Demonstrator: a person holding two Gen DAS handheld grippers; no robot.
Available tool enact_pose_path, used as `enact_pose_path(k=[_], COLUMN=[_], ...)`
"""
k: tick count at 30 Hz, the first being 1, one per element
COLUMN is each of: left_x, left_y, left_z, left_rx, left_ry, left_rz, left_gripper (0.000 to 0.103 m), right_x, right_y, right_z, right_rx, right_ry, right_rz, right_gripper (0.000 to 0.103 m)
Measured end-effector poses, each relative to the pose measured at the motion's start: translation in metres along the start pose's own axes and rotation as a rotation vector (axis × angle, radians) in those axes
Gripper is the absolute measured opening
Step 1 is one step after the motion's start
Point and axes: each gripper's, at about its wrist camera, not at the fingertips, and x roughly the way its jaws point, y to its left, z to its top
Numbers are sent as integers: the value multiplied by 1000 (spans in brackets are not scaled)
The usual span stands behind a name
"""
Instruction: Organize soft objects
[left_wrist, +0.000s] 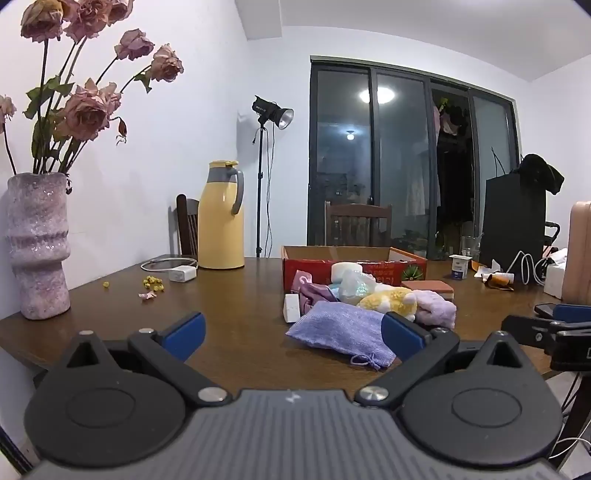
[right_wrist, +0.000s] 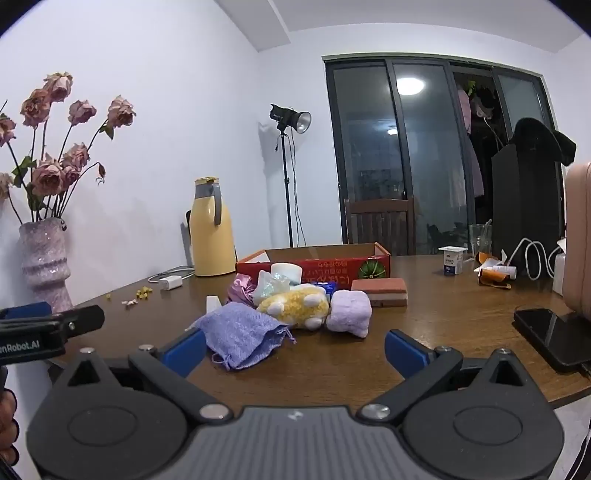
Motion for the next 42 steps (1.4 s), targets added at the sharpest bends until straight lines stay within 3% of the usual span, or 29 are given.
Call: enact_pose_path(k=[5,12,42], left_x=[2,3,4], left_y=[-6,-5,-17], left_z=[1,-1,-10], left_rx=[20,4,41], left_ry=[4,24,30], left_rz=[3,-33,-44], left_gripper=[103,103,103], right_x=[-7,3,4], right_y=[0,2,1], right_z=[3,1,-5], right_rx=[-42,-48,-44], right_ry=[-41,-9,21], right_rz=[-2,-3,-4], right_gripper=[103,103,103])
